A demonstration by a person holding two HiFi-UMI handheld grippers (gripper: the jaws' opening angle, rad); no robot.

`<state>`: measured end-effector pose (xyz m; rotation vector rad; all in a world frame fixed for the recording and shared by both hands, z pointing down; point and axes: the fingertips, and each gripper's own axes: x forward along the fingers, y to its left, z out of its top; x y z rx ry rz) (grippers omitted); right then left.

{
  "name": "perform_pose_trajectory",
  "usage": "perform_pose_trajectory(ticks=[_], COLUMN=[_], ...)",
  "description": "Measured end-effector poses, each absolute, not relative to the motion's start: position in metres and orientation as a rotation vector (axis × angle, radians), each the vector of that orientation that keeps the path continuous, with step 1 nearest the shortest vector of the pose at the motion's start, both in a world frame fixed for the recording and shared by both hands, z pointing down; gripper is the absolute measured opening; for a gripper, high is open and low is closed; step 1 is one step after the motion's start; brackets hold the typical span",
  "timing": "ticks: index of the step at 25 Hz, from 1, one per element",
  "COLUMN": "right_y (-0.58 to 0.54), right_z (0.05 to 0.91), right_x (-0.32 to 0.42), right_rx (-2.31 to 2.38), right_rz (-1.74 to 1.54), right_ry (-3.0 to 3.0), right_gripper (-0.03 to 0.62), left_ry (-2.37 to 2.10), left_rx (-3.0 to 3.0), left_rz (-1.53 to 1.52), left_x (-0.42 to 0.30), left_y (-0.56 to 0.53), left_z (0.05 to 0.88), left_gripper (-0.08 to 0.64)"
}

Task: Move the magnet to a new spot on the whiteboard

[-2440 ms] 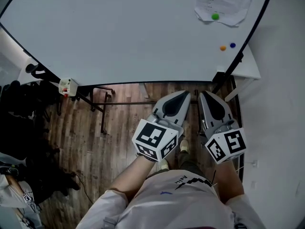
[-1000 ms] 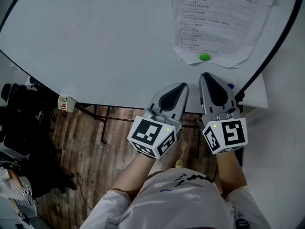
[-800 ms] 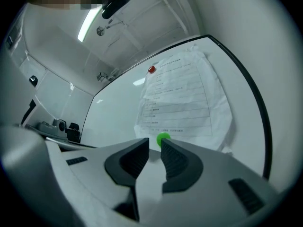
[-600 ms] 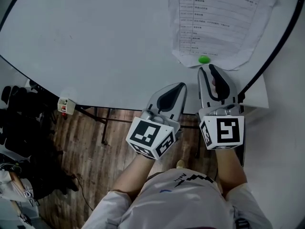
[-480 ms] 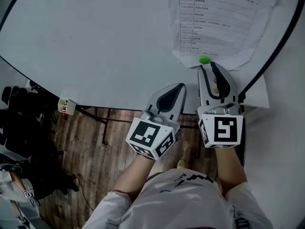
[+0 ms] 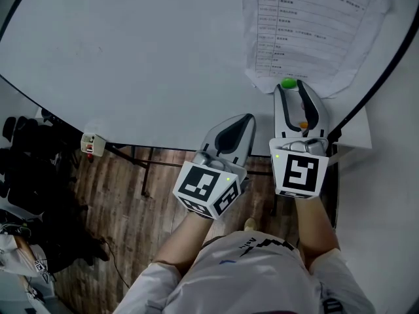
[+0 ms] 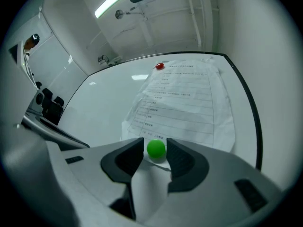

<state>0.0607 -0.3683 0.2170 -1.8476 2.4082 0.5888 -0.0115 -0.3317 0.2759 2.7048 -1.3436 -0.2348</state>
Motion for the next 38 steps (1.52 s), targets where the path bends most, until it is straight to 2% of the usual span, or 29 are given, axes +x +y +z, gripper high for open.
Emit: perform_pose_trajectory(ticks=[10, 38], right_y=[-0.377, -0.364], right_z=[0.221, 0.233], right_x=[0.065, 0.066], right_rx=[-1.957, -1.875], right_rz=[0.653, 0.545], right_ry=[2.353, 2.414], right_gripper=[0.137, 0.129], left_ry=[-1.363, -1.348], left_rx=[2.690, 2.674], left_rz=[-0.229, -0.223], left_x=[-0.024, -0.025], left_y=[-0.331, -0.321], left_z=[0.278, 0.288], left_gripper=[0.009, 0.009])
